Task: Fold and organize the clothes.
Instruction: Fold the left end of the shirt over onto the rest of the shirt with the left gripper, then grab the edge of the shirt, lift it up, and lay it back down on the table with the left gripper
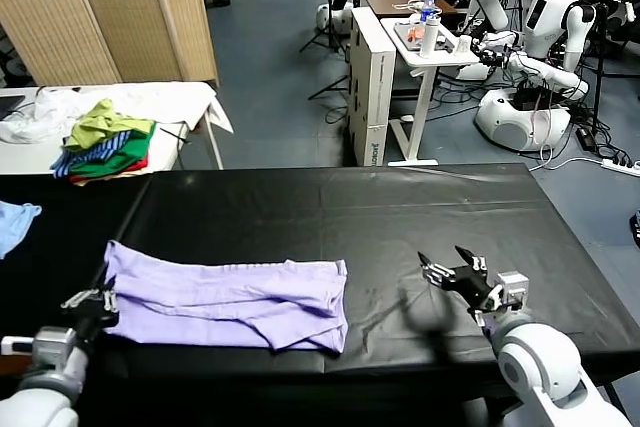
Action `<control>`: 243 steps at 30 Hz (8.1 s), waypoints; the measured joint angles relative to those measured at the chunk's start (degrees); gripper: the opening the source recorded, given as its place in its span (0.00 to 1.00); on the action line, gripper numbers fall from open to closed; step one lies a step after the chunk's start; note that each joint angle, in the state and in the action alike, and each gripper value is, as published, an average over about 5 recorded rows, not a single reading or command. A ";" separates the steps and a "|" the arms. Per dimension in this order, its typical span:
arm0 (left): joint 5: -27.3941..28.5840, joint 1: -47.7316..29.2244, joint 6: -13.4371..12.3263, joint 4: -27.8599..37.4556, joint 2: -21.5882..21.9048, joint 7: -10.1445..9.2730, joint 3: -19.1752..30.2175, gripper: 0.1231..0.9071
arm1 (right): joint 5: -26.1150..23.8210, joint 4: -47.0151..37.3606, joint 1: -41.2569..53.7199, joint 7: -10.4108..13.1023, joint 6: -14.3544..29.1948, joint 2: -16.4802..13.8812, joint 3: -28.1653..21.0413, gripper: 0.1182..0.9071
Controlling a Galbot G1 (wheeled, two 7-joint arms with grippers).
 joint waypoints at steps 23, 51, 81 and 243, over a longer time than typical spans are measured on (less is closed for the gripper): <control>-14.38 -10.07 2.06 -4.90 -11.69 -4.40 25.63 0.07 | -5.05 0.75 -7.83 -0.39 1.74 3.47 4.25 1.00; -7.98 -12.27 0.59 -0.17 -17.55 0.88 31.49 0.07 | -6.85 0.31 -6.76 -0.41 1.58 4.48 2.87 1.00; 0.06 -12.17 -0.88 4.79 -23.76 1.23 35.66 0.29 | -3.96 -0.05 -0.66 -1.82 0.76 0.09 -3.37 1.00; -1.51 -5.03 -7.25 -3.66 -22.35 1.81 22.28 0.07 | -1.04 0.38 4.97 -1.27 0.44 2.42 -12.50 1.00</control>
